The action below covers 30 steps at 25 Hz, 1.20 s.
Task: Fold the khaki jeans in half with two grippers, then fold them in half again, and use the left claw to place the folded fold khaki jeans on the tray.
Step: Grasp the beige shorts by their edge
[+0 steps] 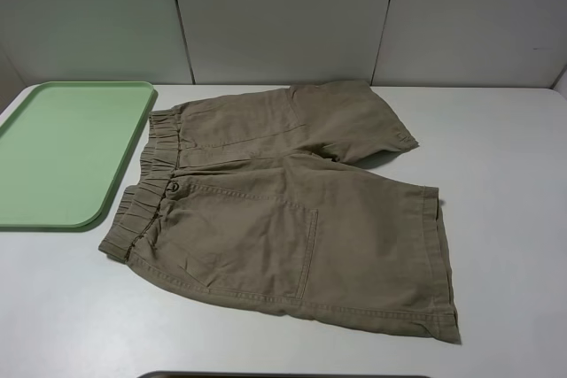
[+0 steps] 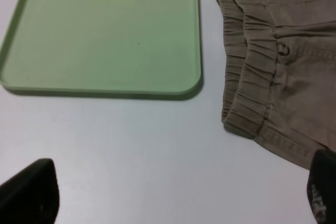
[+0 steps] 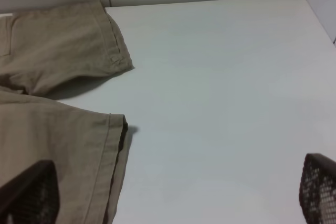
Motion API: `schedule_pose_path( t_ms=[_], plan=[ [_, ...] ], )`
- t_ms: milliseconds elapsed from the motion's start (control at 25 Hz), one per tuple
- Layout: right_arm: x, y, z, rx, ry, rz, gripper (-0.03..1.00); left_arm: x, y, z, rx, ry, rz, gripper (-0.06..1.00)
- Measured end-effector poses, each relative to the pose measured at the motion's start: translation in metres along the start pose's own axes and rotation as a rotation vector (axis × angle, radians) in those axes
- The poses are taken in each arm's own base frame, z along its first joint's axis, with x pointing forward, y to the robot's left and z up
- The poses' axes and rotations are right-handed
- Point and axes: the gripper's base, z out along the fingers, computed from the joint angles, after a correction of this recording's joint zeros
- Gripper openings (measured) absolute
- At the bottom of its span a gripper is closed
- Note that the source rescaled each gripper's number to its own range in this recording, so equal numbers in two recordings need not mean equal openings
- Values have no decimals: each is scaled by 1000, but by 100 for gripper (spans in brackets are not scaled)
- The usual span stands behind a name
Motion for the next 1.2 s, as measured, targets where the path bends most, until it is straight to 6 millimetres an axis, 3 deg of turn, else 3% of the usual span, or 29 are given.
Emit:
schedule_pose_path(
  t_ms=[1200],
  plan=[
    [0,0,0,0,0,0,100,0,0,0,0,0,0,98]
  ],
)
